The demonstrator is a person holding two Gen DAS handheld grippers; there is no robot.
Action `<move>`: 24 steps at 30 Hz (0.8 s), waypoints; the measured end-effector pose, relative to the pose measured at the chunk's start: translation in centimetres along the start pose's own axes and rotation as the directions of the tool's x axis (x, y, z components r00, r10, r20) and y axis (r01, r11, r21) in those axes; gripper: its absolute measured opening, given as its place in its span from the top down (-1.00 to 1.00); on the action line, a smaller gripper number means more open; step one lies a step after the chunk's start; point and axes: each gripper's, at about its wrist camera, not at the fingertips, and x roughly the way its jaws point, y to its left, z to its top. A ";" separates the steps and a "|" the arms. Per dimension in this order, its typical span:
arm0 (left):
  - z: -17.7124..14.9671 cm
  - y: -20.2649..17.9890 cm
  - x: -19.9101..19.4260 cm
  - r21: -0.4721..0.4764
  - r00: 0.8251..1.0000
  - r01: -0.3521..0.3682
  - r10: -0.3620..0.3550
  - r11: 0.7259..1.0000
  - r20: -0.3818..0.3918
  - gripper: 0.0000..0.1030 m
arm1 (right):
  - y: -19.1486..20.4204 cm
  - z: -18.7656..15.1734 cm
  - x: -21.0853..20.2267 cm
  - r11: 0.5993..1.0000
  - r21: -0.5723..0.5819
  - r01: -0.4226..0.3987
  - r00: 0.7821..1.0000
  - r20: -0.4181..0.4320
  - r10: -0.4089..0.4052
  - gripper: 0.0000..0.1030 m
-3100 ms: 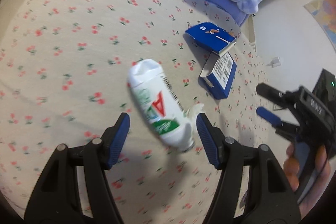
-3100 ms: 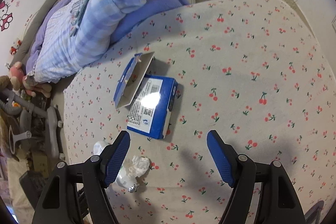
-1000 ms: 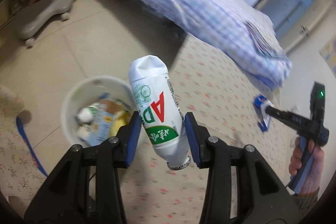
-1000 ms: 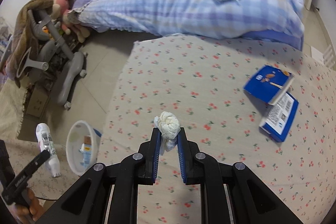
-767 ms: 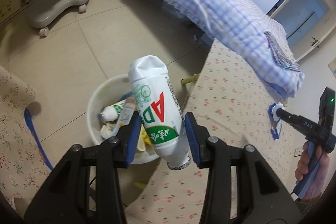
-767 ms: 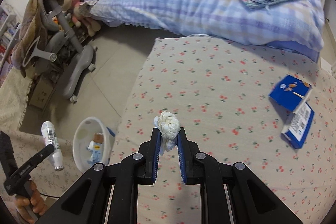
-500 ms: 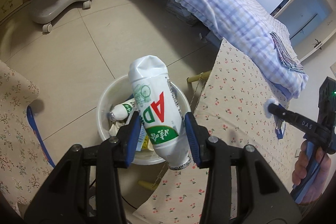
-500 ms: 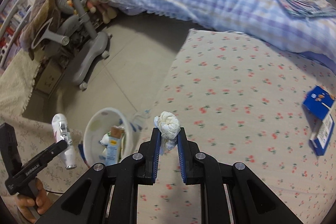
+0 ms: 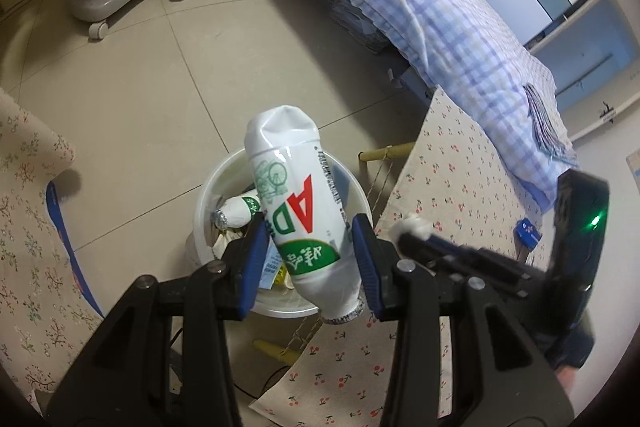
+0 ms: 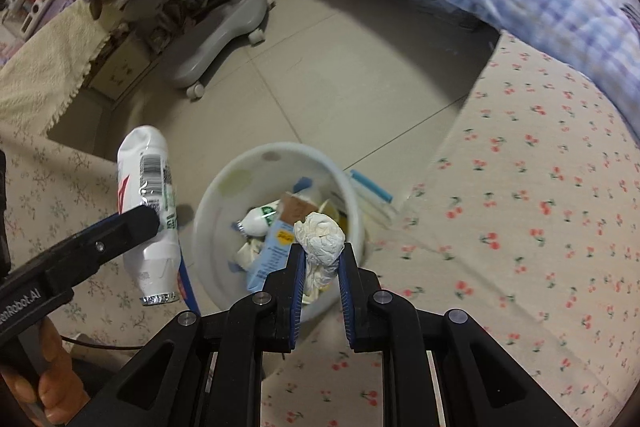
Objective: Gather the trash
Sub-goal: 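Open both tools to drop the tissue and bottle into the bucket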
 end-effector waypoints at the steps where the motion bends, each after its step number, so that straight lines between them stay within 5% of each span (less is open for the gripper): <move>1: 0.1 0.1 0.0 -0.007 1.000 0.001 -0.001 1.000 -0.002 0.14 | 0.5 0.0 0.5 1.000 -0.006 -0.003 1.000 -0.007 0.003 0.64; 12: 1.3 3.4 -0.6 -0.165 1.000 0.028 -0.029 0.986 0.000 0.14 | 2.5 0.6 3.6 0.994 0.015 -0.108 0.994 -0.027 0.108 0.61; 16: 1.1 2.8 -0.4 -0.145 1.000 0.028 -0.030 0.989 -0.009 0.14 | 2.8 0.6 4.7 0.998 0.023 -0.059 0.997 -0.056 0.060 0.29; 24: 0.9 1.7 0.9 -0.074 1.000 0.011 -0.013 0.997 -0.025 0.14 | 1.3 0.8 3.9 0.998 0.062 -0.026 0.998 -0.048 0.029 0.08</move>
